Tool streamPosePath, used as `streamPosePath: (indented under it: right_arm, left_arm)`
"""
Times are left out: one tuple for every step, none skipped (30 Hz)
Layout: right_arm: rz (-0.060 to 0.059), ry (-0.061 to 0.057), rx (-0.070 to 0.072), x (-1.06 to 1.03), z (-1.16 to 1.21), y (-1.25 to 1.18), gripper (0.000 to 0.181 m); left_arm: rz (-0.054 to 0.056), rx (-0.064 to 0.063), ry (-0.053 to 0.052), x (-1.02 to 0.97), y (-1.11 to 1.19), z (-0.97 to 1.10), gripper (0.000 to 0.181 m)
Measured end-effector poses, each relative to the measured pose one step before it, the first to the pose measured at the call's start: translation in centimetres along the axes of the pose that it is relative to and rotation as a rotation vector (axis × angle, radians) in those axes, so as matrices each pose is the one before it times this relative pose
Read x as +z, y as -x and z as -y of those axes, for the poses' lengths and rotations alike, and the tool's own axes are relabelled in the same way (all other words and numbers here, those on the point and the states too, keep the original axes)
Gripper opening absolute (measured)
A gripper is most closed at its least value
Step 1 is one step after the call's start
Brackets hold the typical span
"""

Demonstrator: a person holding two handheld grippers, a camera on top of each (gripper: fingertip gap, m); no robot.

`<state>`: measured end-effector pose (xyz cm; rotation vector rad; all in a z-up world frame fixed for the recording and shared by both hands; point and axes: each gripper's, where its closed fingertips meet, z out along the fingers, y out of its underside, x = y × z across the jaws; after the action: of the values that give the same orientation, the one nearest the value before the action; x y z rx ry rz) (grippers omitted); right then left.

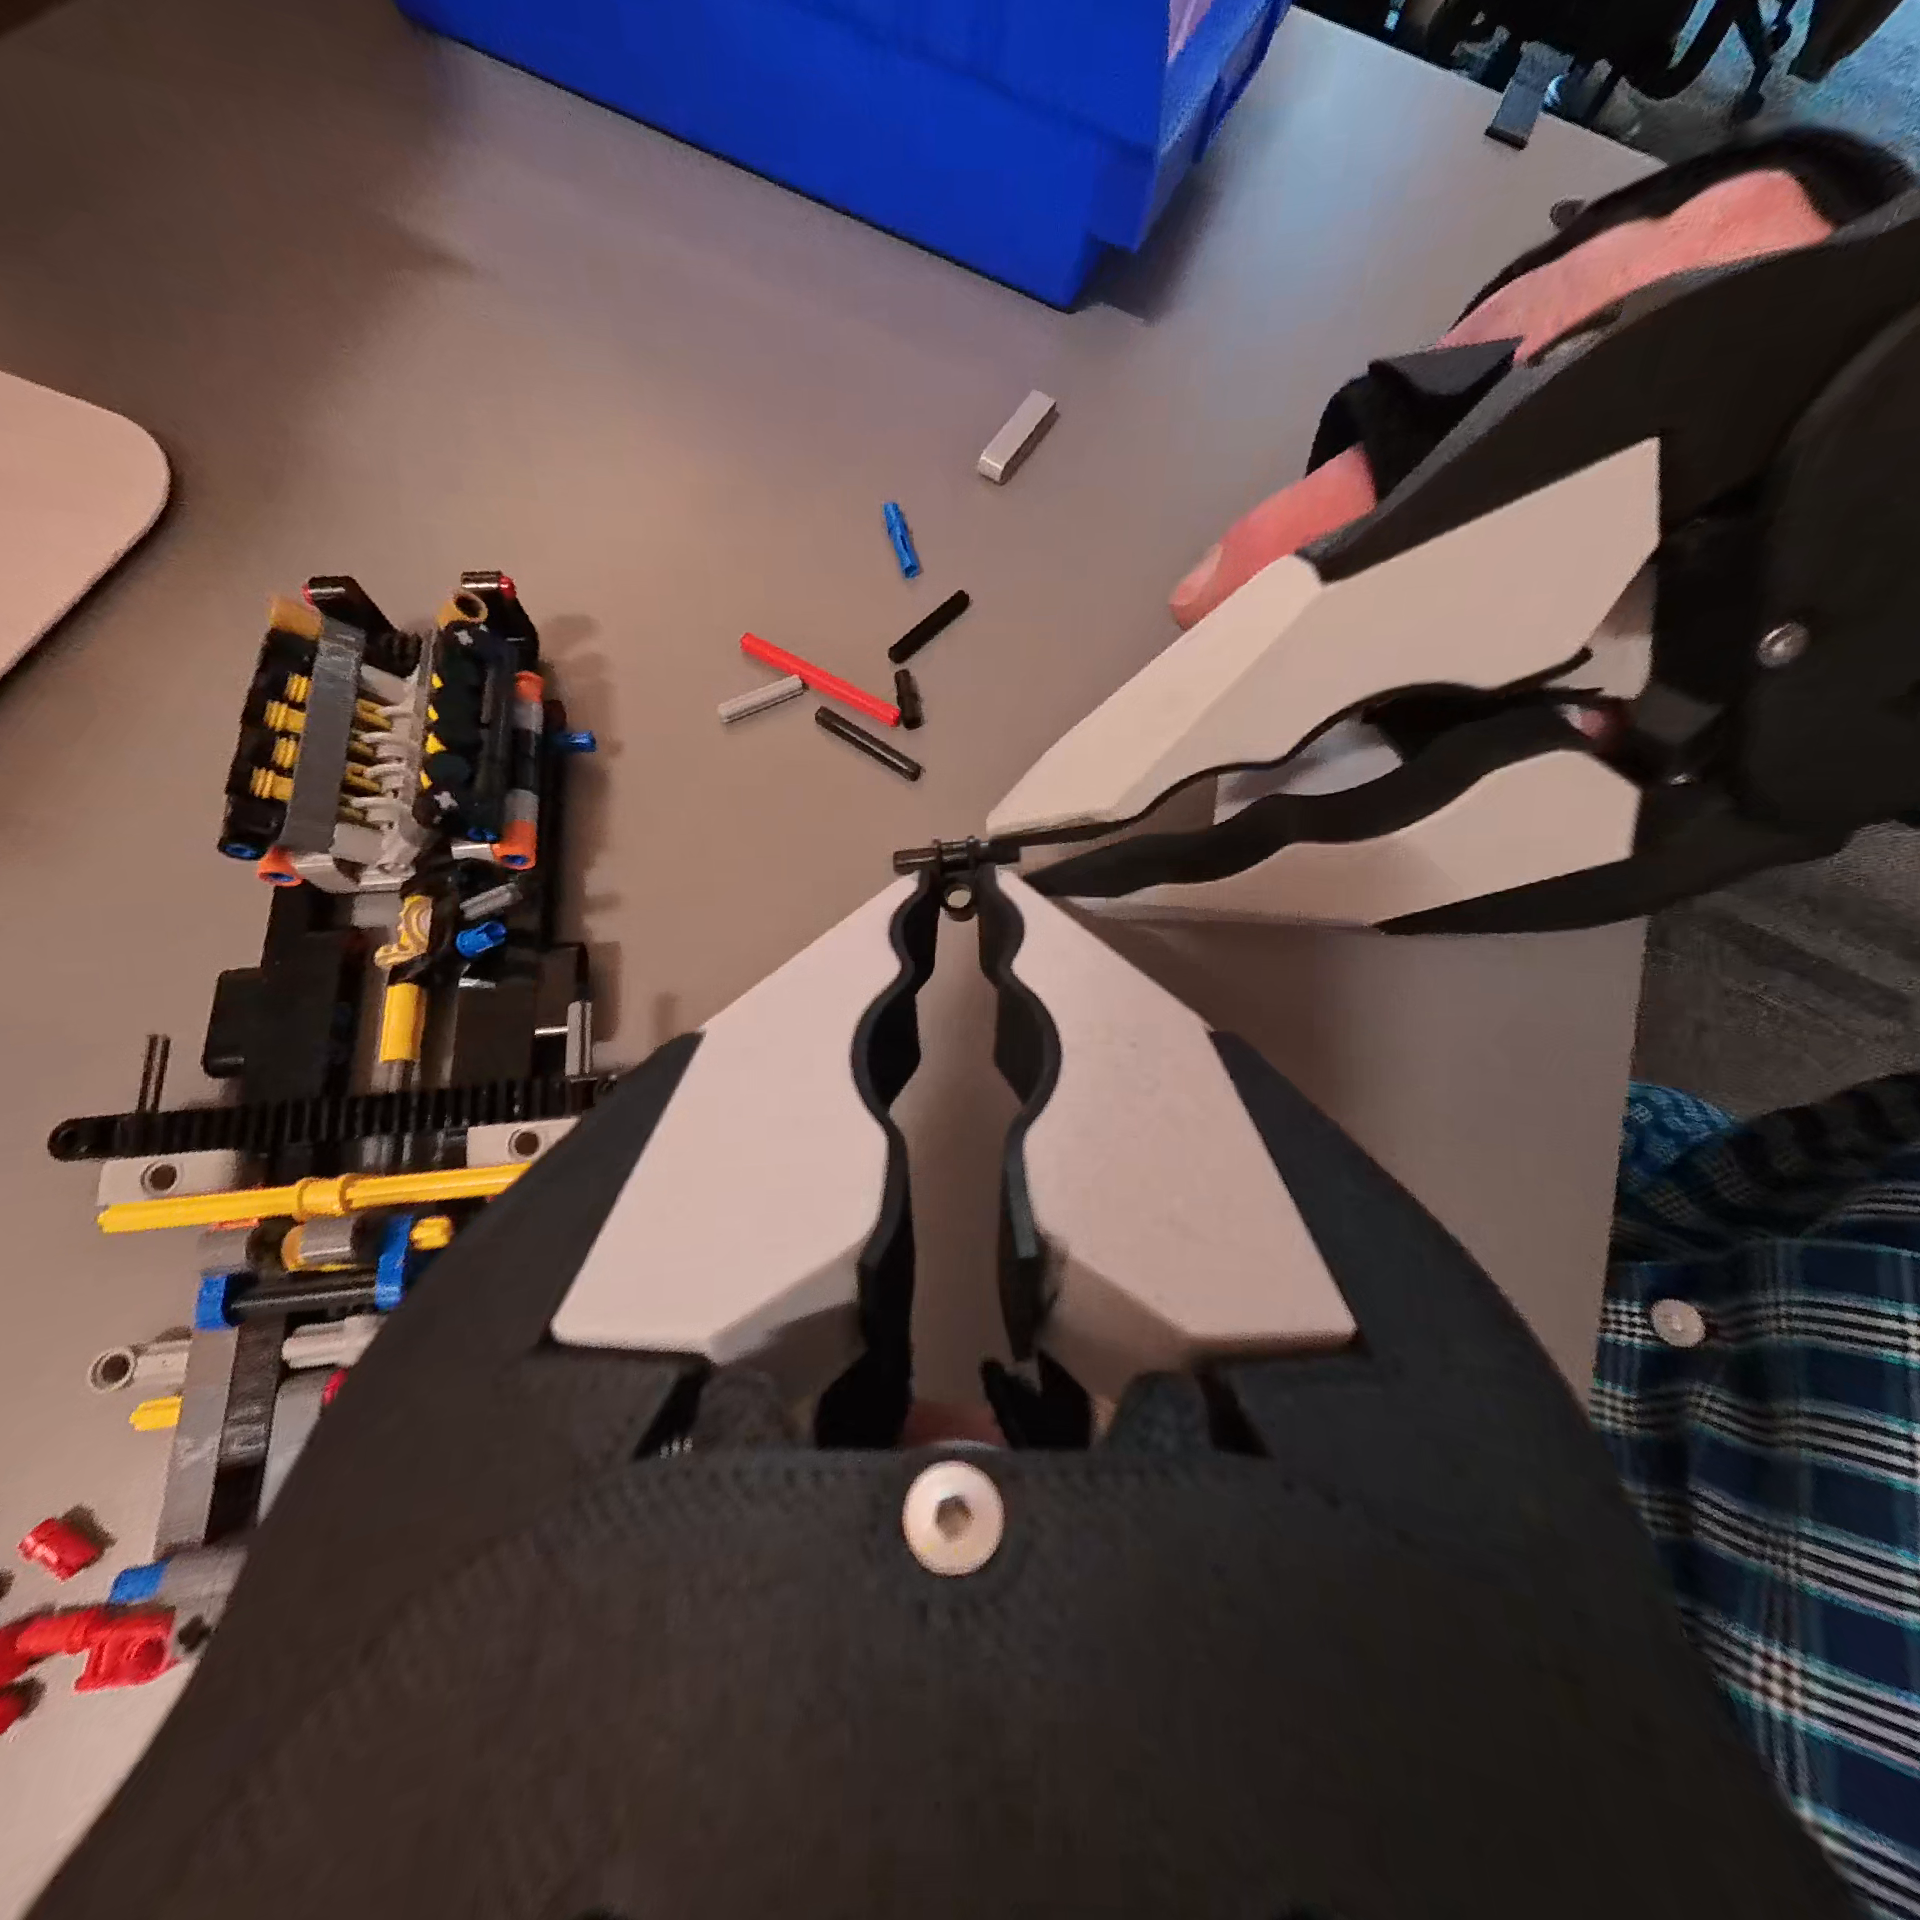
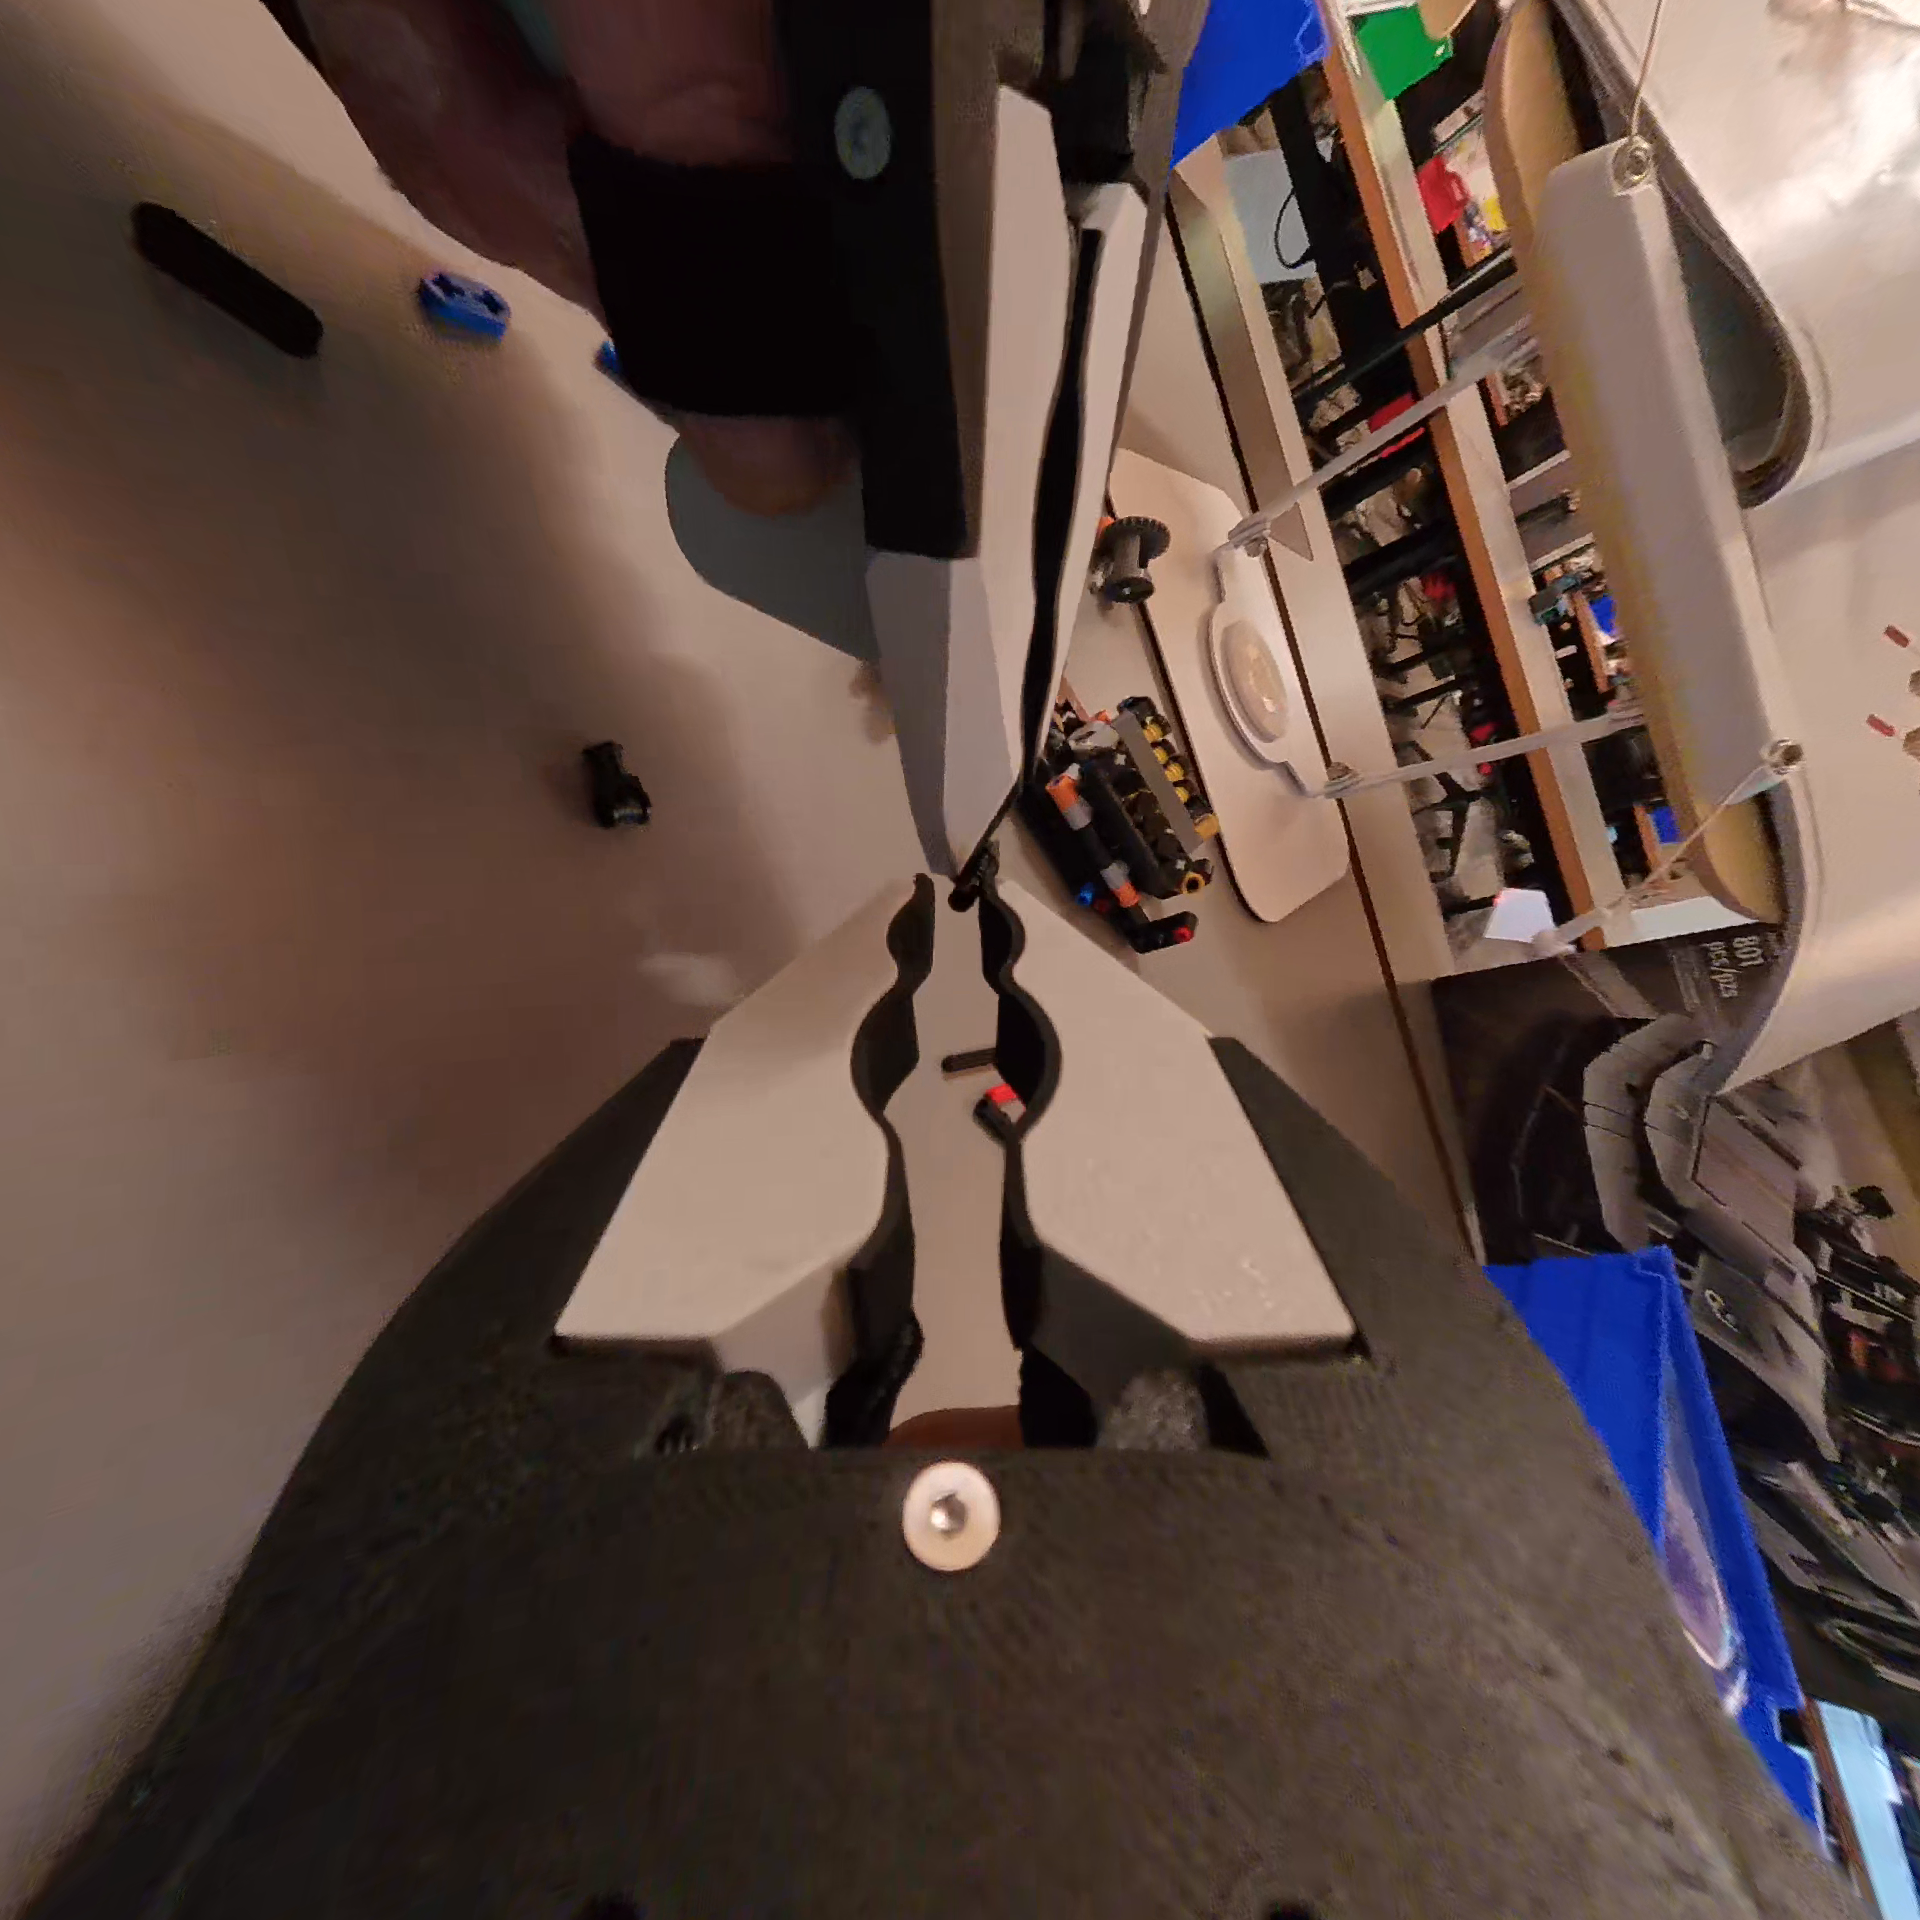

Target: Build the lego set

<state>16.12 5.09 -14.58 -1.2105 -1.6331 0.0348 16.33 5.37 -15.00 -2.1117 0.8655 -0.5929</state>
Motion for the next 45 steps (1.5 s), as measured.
streamPosePath:
  right_arm:
    - [-0.0117, -0.0008, -0.0029, -0.01, -0.069, -0.111, 0.004]
    - [-0.0055, 0.0021, -0.0044, -0.002, -0.112, -0.026, 0.004]
    - [-0.0058, 0.0027, -0.0058, 0.002, -0.102, -0.017, 0.004]
    - [-0.0057, -0.0003, -0.0072, -0.026, -0.055, 0.008, 0.004]
    - [-0.0038, 0.0002, -0.0069, -0.035, -0.067, 0.008, 0.003]
    - [-0.0032, -0.0012, -0.0017, -0.052, -0.038, -0.034, 0.003]
    - [-0.0024, -0.0035, -0.0016, -0.069, -0.027, -0.033, 0.003]
    - [-0.0006, -0.0036, 0.0019, -0.071, -0.031, -0.04, 0.002]
    - [0.0015, -0.0046, 0.0127, -0.063, -0.022, -0.049, 0.002]
    - [0.0029, -0.0066, 0.0166, -0.058, 0.009, -0.054, 0.002]
    - [0.003, -0.0078, 0.0174, -0.065, 0.007, -0.086, 0.002]
    - [0.006, -0.0054, 0.0212, -0.044, -0.024, -0.086, 0.001]
    - [0.0069, -0.0042, 0.0219, -0.039, -0.047, -0.092, 0.002]
    - [0.0048, -0.0046, 0.0194, -0.057, -0.051, -0.115, 0.002]
    - [0.0056, -0.0023, 0.0149, -0.074, -0.09, -0.074, 0.002]
    - [0.0083, -0.0027, 0.0173, -0.047, -0.114, -0.01, 0.002]
    - [0.0094, -0.0056, 0.0216, -0.042, -0.117, 0.039, 0.002]
    - [0.0099, -0.0016, 0.0186, 0.007, -0.181, 0.066, 0.002]
    - [0.0086, 0.0059, 0.0098, 0.033, -0.281, 0.095, 0.002]
    - [0.0052, 0.0042, 0.0031, 0.019, -0.21, 0.071, 0.002]
    - [0.0026, -0.0007, 0.0012, -0.033, -0.091, 0.058, 0.002]
    - [0.0032, -0.0016, 0.0025, -0.038, -0.028, 0.058, 0.002]
    - [0.0036, -0.0007, 0.0043, -0.016, -0.042, 0.069, 0.002]
    - [0.0013, -0.0019, 0.0041, 0.002, -0.04, 0.047, 0.002]
    - [0.0008, -0.0018, 0.005, 0.005, -0.048, 0.052, 0.002]
    - [0.0019, -0.0001, 0.0056, 0.001, -0.069, 0.086, 0.002]
    - [0.0015, 0.0003, 0.0047, -0.01, -0.084, 0.086, 0.002]
    - [0.0018, -0.0013, 0.0046, -0.034, -0.082, 0.091, 0.002]
    - [0.0019, -0.0009, 0.0042, -0.028, -0.099, 0.087, 0.002]
    - [0.0008, 0.0009, 0.0023, -0.036, -0.131, 0.064, 0.002]
    - [0.0011, 0.0005, 0.0017, -0.024, -0.133, 0.047, 0.002]
    - [0.0024, -0.0021, 0.0027, -0.026, -0.099, 0.05, 0.002]
    - [0.0021, -0.0043, 0.0037, -0.032, -0.048, 0.02, 0.002]
    - [0.0027, -0.0038, 0.0036, -0.025, -0.037, 0.024, 0.002]
    - [0.0021, -0.004, 0.002, -0.007, -0.041, 0.018, 0.002]
    - [-0.0003, -0.0041, 0.0015, -0.012, -0.015, -0.02, 0.002]
    - [0.0002, -0.0044, 0.0015, -0.019, 0.003, -0.024, 0.002]
    - [0.0015, -0.0056, 0.0017, -0.028, 0.025, -0.004, 0.002]
    - [0.0016, -0.0051, 0.0019, -0.032, 0.04, -0.01, 0.002]
    - [0.0007, -0.0044, 0.0008, -0.029, 0.032, -0.014, 0.002]
    - [0.0013, -0.004, 0.0008, -0.025, 0.032, -0.005, 0.002]
    - [0.0008, -0.0054, 0.0012, -0.044, 0.058, -0.014, 0.002]
    - [-0.0002, -0.0051, 0.0013, -0.062, 0.06, -0.026, 0.002]
    - [-0.0003, -0.004, 0.0009, -0.062, 0.051, -0.028, 0.002]
    - [0.0005, -0.0028, 0.0014, -0.066, 0.014, -0.027, 0.002]
  left_arm:
    - [-0.0044, -0.0027, 0.0007, 0.122, -0.083, 0.036, 0.005]
    - [-0.0078, -0.0075, 0.0008, 0.109, -0.12, 0.021, 0.005]
    - [-0.004, -0.0106, 0.0, 0.074, 0.006, 0.031, 0.005]
    - [-0.0092, -0.0123, 0.0008, 0.065, -0.022, 0.018, 0.005]
    - [-0.0107, -0.0103, 0.0006, 0.064, -0.055, 0.005, 0.005]
    - [-0.0078, -0.0098, -0.0009, 0.056, -0.047, 0.018, 0.005]
    - [-0.0086, -0.0132, -0.0051, 0.031, -0.038, 0.062, 0.005]
    - [-0.0102, -0.0094, -0.0036, 0.02, -0.079, 0.045, 0.005]
    - [-0.0063, -0.0002, -0.0055, 0.023, -0.067, 0.06, 0.005]
    - [-0.0036, 0.0042, -0.0055, 0.0, -0.035, 0.071, 0.005]
    - [-0.0061, -0.0015, -0.0073, -0.011, -0.05, 0.109, 0.005]
    - [-0.0079, -0.0053, -0.0112, -0.058, -0.058, 0.163, 0.006]
    - [0.0007, -0.0044, -0.0134, -0.119, 0.065, 0.203, 0.013]
    - [0.0059, -0.0013, -0.0047, -0.201, 0.12, 0.12, 0.019]
    - [0.0062, 0.0085, -0.0053, -0.3, 0.089, 0.154, 0.024]
    - [0.0082, 0.018, -0.0049, -0.365, 0.079, 0.105, 0.024]
    - [0.0263, 0.0226, 0.0047, -0.38, 0.401, -0.021, 0.026]
    - [0.0499, 0.0345, 0.0093, -0.424, 0.849, -0.015, 0.029]
    - [0.0545, 0.0432, 0.0094, -0.438, 1.023, 0.078, 0.034]
    - [0.0556, 0.0445, 0.0146, -0.37, 1.197, 0.104, 0.037]
    - [0.0571, 0.0467, 0.0237, -0.233, 1.337, 0.042, 0.043]
    - [0.0407, 0.0433, 0.0359, -0.012, 1.186, -0.107, 0.052]
    - [0.0227, 0.0298, 0.0456, 0.215, 0.959, -0.248, 0.061]
    - [0.0261, 0.0184, 0.0246, 0.317, 1.032, 0.034, 0.067]
    - [0.0131, 0.0143, 0.0155, 0.448, 0.821, 0.111, 0.07]
    - [-0.0039, 0.0071, 0.0412, 0.65, 0.56, -0.306, 0.075]
    - [-0.0149, 0.0042, 0.0647, 0.751, 0.307, -0.649, 0.085]
    - [-0.0099, 0.0059, 0.0415, 0.656, 0.263, -0.362, 0.088]
    - [-0.015, 0.0033, 0.0376, 0.626, 0.151, -0.405, 0.089]
    - [-0.0293, -0.0029, 0.058, 0.671, -0.048, -0.76, 0.091]
    - [-0.0257, -0.005, 0.0344, 0.56, -0.032, -0.44, 0.092]
    - [-0.0124, -0.0071, 0.0137, 0.443, 0.141, -0.131, 0.092]
    - [-0.0237, -0.0067, 0.0246, 0.43, -0.045, -0.334, 0.092]
    - [-0.027, -0.0089, 0.0265, 0.401, -0.143, -0.361, 0.092]
    - [-0.007, -0.0081, 0.002, 0.25, 0.066, 0.014, 0.09]
    - [-0.0028, -0.0004, 0.0073, 0.205, 0.073, -0.074, 0.086]
    - [-0.0145, -0.0016, 0.0062, 0.162, -0.123, -0.063, 0.083]
    - [-0.0154, -0.0111, 0.0031, 0.056, -0.144, 0.014, 0.078]
    - [-0.0047, -0.0029, -0.0021, 0.033, -0.041, 0.065, 0.076]
    - [-0.0046, 0.0022, -0.001, 0.003, -0.09, 0.033, 0.073]
    - [-0.0034, 0.0026, 0.0015, 0.01, -0.057, 0.002, 0.073]
    - [0.0011, 0.0042, 0.002, 0.0, -0.003, 0.008, 0.073]
    - [0.0013, 0.0038, 0.0018, -0.011, -0.01, 0.009, 0.073]
    - [0.0035, 0.0074, -0.0005, -0.016, -0.01, 0.024, 0.072]
    - [0.0055, 0.0052, -0.0026, -0.026, -0.007, 0.027, 0.072]
